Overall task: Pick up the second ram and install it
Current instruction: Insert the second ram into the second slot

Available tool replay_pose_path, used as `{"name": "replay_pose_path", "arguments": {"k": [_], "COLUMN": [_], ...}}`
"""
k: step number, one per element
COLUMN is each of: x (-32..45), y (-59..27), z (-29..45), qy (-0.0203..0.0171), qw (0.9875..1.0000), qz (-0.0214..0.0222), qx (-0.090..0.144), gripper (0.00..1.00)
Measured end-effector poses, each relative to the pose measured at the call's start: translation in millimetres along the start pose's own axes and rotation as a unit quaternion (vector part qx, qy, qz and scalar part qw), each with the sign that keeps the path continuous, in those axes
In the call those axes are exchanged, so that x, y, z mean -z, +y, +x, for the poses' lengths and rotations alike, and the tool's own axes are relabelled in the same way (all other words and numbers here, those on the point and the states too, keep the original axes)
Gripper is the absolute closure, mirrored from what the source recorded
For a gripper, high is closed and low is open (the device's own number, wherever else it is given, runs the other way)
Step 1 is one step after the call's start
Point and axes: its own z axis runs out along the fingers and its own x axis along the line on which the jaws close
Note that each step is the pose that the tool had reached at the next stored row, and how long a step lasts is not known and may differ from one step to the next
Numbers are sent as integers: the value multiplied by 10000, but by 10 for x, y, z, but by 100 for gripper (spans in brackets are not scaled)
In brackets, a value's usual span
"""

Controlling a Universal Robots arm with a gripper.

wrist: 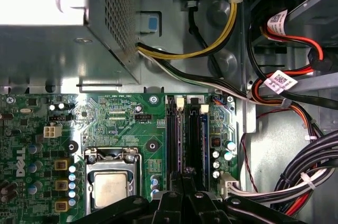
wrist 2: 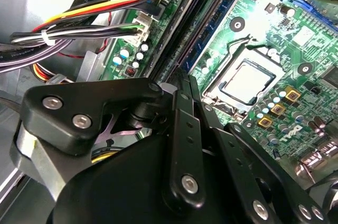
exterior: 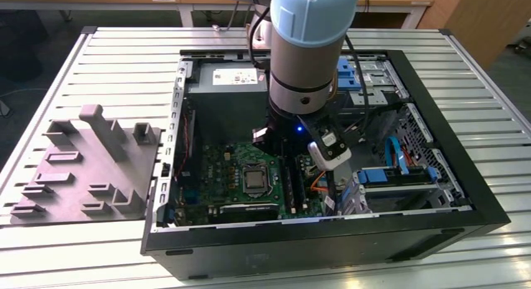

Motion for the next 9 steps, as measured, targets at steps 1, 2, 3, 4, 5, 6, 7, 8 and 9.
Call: {"name": "replay_pose_path", "arguments": {"k": [1, 2, 3, 4, 5, 6, 7, 8, 9], "x": [-1, -4, -8, -11, -12, -13, -15, -15, -16], "y": [0, 0, 0, 0, -1, -1, -1, -1, -1], "z": [0, 0, 0, 0, 1, 1, 1, 1, 1], "qy": [0, 0, 1, 1, 1, 1, 0, 0, 0], "qw": [10000, 10000, 10000, 10000, 10000, 10000, 10000, 10000, 10000], "qz": [1, 0, 1, 2, 2, 2, 1, 2, 1], "qx": [0, 0, 0, 0, 0, 0, 0, 0, 0], "gripper": [89, 89, 89, 89, 89, 89, 89, 89, 89]}}
